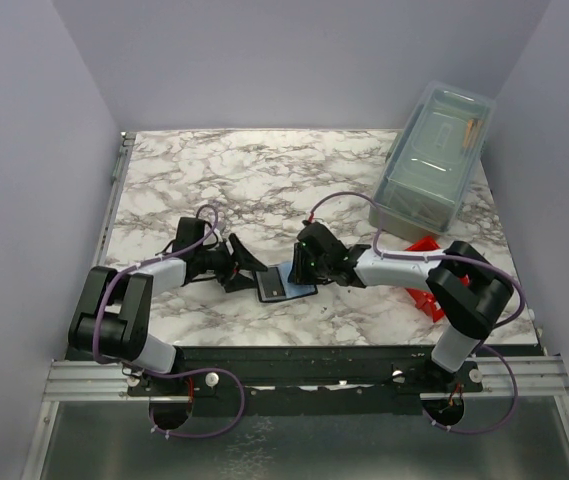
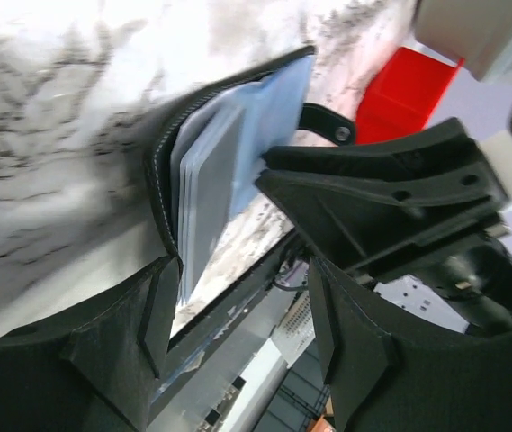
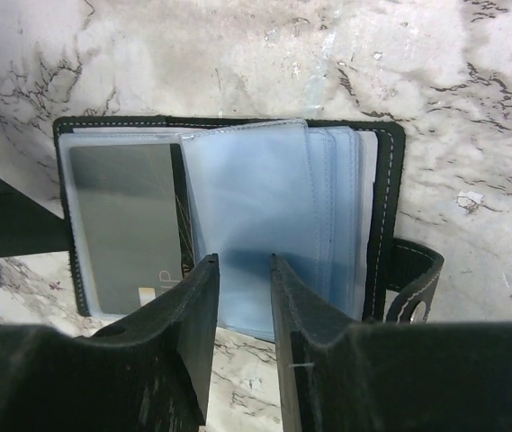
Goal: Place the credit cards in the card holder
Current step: Close the card holder at the center of the board.
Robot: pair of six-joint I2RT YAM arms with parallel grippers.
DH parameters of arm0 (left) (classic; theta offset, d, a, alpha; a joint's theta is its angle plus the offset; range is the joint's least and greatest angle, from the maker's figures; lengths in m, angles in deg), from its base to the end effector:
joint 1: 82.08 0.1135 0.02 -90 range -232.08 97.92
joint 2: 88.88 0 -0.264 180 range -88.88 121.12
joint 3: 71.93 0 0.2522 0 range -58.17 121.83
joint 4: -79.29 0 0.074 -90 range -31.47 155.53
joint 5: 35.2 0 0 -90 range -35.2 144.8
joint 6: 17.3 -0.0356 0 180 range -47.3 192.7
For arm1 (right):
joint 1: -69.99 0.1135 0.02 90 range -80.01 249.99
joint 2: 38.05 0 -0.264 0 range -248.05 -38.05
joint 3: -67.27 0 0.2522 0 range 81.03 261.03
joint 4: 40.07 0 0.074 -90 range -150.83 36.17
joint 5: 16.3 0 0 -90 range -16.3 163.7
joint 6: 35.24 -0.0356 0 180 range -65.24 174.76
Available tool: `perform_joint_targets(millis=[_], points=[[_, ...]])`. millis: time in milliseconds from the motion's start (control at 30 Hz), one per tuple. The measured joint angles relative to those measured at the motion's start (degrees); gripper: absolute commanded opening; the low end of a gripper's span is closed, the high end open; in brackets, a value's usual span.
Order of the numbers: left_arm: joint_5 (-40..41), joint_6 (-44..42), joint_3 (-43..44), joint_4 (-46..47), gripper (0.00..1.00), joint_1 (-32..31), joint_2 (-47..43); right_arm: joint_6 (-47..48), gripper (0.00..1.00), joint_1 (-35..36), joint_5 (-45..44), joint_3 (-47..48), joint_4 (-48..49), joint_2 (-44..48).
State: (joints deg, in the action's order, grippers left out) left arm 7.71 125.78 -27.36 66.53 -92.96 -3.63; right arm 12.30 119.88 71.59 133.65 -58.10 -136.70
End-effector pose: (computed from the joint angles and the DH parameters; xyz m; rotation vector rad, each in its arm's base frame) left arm 0.2385 -0.0724 0.1333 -0.6009 2.6217 -1.4498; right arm 0.2219 0.2614 0.1555 -0.1491 2.5594 0.6350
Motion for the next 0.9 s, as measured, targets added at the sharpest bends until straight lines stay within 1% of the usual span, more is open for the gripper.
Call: perform_joint_targets(millis=[300, 367, 467, 567, 633, 667, 700, 733, 900], points=[[-2.6, 2.4, 4.8, 1.6, 0.65, -1.7, -1.8, -1.1, 0.35, 0.0, 0.5, -1.2, 1.2, 1.0], [-2.6, 3.4, 5.7, 2.8, 0.65, -3.0, -1.7, -1.9, 0.36, 0.0, 0.5, -1.2, 0.0, 1.6], [-2.7, 4.6, 7.2, 4.3, 0.61, -5.2, -1.1, -3.2, 0.39, -0.5, 0.4, -1.2, -3.3, 3.4], [-2.7, 5.5, 8.2, 5.9, 0.65, -7.0, -0.2, -3.8, 0.41, -1.0, 0.1, -1.8, -5.8, 6.9], [-2.4, 5.5, 8.1, 5.8, 0.69, -7.2, -0.7, -3.6, 0.41, -1.2, 0.0, -2.1, -6.3, 9.3], [-1.4, 4.4, 8.1, 4.2, 0.7, -7.1, -1.7, -3.3, 0.41, -1.3, 0.0, -2.1, -6.2, 10.0], [-0.5, 3.5, 8.2, 2.6, 0.75, -6.9, -2.6, -2.9, 0.4, -1.4, 0.0, -2.1, -6.0, 10.3], [0.5, 2.2, 8.5, 0.5, 0.77, -6.8, -3.3, -2.4, 0.4, -1.5, 0.1, -2.1, -5.7, 10.2], [4.5, -2.5, 8.8, -6.9, 0.79, -4.6, -4.5, 0.1, 0.4, -1.5, -0.4, -0.3, -6.6, 5.4]])
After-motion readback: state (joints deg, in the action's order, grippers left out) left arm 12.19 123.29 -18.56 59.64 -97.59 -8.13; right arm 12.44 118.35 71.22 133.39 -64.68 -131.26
